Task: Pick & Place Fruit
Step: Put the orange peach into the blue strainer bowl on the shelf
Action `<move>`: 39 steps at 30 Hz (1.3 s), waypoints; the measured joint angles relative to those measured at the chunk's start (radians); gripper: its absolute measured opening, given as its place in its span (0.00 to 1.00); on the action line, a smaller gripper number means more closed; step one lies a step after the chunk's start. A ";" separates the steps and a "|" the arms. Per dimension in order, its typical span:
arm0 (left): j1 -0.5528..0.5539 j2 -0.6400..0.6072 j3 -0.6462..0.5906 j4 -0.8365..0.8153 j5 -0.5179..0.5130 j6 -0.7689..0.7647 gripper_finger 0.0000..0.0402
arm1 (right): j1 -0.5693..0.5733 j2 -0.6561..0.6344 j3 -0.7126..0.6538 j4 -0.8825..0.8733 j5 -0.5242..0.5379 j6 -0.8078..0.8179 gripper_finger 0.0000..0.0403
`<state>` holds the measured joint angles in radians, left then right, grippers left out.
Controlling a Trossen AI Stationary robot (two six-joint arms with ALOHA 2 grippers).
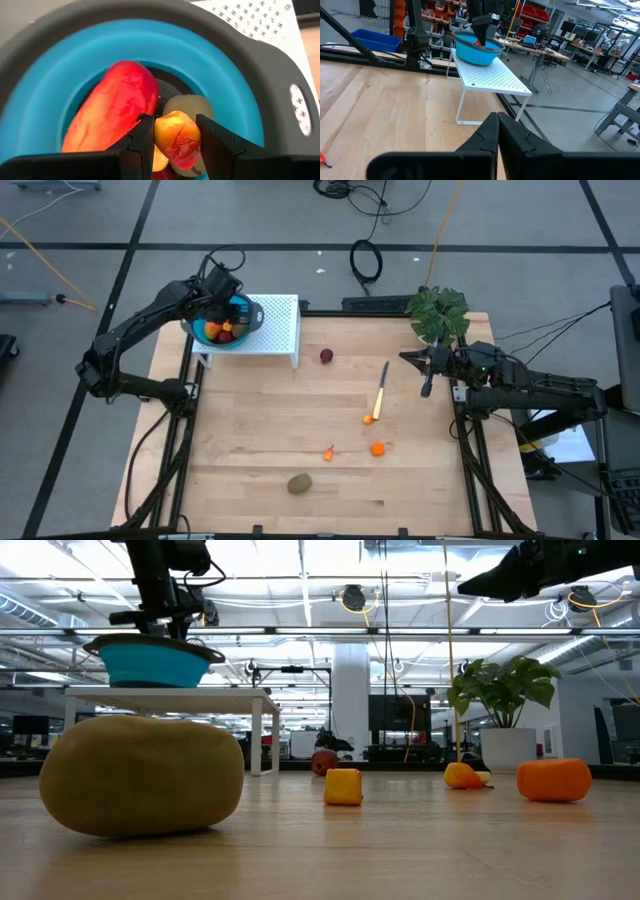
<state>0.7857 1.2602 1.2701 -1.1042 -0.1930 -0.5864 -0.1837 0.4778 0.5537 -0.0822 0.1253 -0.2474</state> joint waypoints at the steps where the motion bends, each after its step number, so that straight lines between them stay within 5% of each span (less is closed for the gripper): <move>1: 0.000 0.000 0.000 0.000 -0.013 -0.008 0.31 | 0.000 0.000 0.000 0.000 0.000 0.000 0.00; 32: -0.060 0.031 -0.017 0.006 -0.022 -0.034 0.31 | 0.000 0.000 0.000 -0.001 0.000 0.000 0.00; 39: -0.059 0.031 -0.017 0.006 -0.038 -0.015 0.50 | 0.000 0.000 0.000 -0.001 0.000 0.000 0.00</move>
<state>0.7269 1.2907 1.2530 -1.0977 -0.2314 -0.6019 -0.1836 0.4774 0.5537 -0.0827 0.1253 -0.2478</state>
